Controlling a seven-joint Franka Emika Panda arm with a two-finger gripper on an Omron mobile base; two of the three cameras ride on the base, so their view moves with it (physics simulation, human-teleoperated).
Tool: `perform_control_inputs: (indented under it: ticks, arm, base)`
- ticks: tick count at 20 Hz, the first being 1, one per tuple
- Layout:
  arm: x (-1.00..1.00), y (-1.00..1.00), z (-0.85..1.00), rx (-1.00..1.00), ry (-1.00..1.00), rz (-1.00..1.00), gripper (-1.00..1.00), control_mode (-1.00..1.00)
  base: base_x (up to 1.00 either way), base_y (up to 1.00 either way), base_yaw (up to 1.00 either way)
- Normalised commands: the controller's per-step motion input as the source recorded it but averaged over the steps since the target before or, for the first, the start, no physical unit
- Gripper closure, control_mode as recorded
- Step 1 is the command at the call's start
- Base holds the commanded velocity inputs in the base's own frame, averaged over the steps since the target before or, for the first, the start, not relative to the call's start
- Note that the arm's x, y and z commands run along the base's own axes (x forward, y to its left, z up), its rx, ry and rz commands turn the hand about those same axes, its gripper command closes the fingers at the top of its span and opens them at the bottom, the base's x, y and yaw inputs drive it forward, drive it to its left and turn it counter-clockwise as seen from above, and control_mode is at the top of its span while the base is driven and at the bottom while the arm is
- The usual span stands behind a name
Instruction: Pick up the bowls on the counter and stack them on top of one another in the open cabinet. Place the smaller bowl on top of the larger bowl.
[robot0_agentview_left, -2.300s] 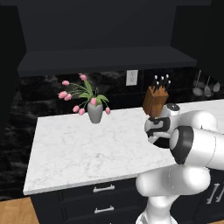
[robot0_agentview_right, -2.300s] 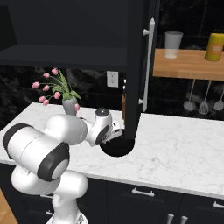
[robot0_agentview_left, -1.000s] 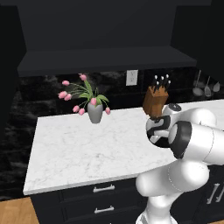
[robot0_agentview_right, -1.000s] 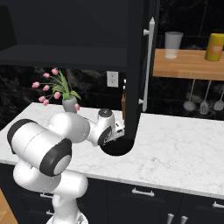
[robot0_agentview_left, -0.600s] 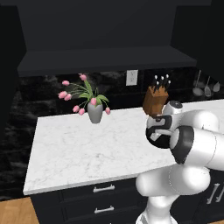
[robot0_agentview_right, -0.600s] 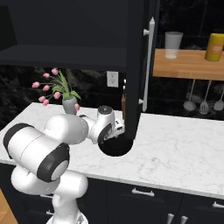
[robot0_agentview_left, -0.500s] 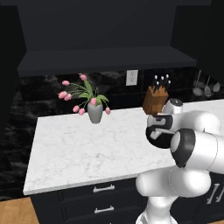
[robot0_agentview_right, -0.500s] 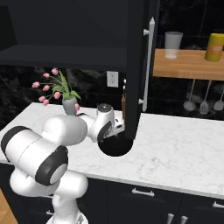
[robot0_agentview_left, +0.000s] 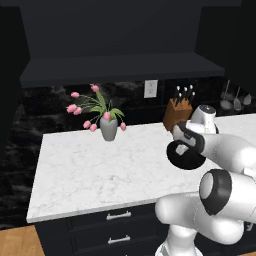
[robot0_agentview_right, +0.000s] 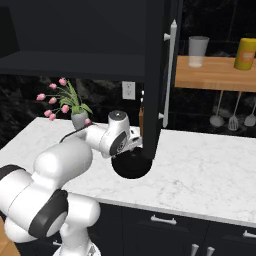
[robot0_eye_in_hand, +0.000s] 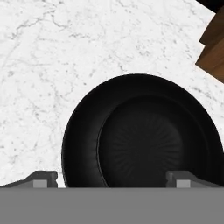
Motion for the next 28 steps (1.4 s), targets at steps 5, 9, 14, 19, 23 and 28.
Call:
perform_control_inputs:
  ticks: [5, 9, 14, 19, 23, 28]
  arm:
    - [0.04, -0.37, 0.00, 0.00, 0.03, -0.22, -1.00, -1.00]
    - [0.18, -0.47, 0.00, 0.06, 0.07, -0.31, -1.00, -1.00]
    - [0.00, -0.71, 0.00, 0.21, 0.02, -0.28, -1.00, -1.00]
    - [0.00, -0.73, 0.00, 0.22, 0.00, -0.22, -1.00, -1.00]
    - [0.01, -0.24, -0.09, 0.06, 0.00, -0.19, -1.00, -1.00]
    - [0.07, -0.02, 0.00, 0.00, 0.05, -0.18, -1.00, -1.00]
  base:
    - [0.00, 0.00, 0.00]
    - [0.00, 0.00, 0.00]
    - [0.00, 0.00, 0.00]
    - [0.00, 0.00, 0.00]
    - [0.00, 0.00, 0.00]
    - [0.00, 0.00, 0.00]
